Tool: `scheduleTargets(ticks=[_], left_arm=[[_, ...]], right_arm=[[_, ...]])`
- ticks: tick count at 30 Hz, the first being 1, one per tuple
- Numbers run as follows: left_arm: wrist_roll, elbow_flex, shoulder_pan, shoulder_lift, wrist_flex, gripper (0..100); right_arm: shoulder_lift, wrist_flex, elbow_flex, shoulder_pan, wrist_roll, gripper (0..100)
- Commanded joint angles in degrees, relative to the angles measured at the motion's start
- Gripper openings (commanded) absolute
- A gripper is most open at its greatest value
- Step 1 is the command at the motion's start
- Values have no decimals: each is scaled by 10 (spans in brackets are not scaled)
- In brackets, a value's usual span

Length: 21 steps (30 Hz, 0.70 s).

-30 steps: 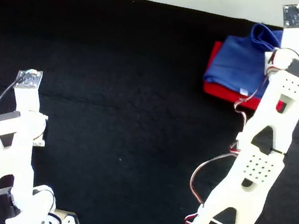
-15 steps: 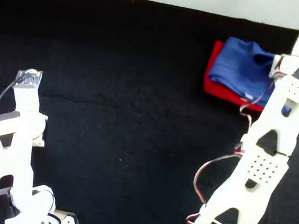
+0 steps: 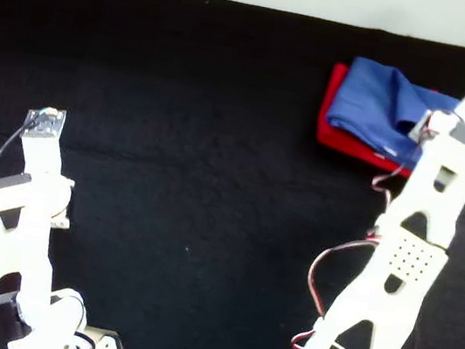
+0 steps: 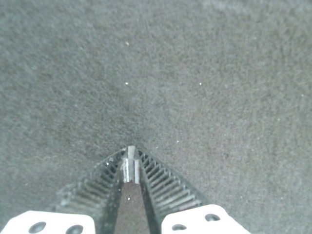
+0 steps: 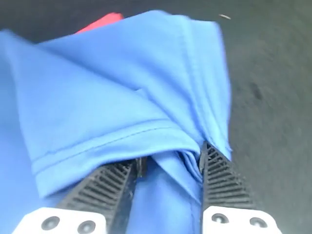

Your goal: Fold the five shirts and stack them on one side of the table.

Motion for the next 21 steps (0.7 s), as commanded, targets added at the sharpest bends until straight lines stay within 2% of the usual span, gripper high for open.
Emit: scheduleTargets(ticks=[1,12,16,21], left_arm=[[-3,1,1,3,-11,13],[-3,1,1,3,-11,13],[-3,1,1,3,-11,13],[-3,1,1,3,-11,13]], right_arm=[[-8,-6,-17,26,-59,174],[-120,-5,-17,-5,-24,174],[-150,-4,-17,-29,38,174],[-177,-4,-17,-46,55,174]])
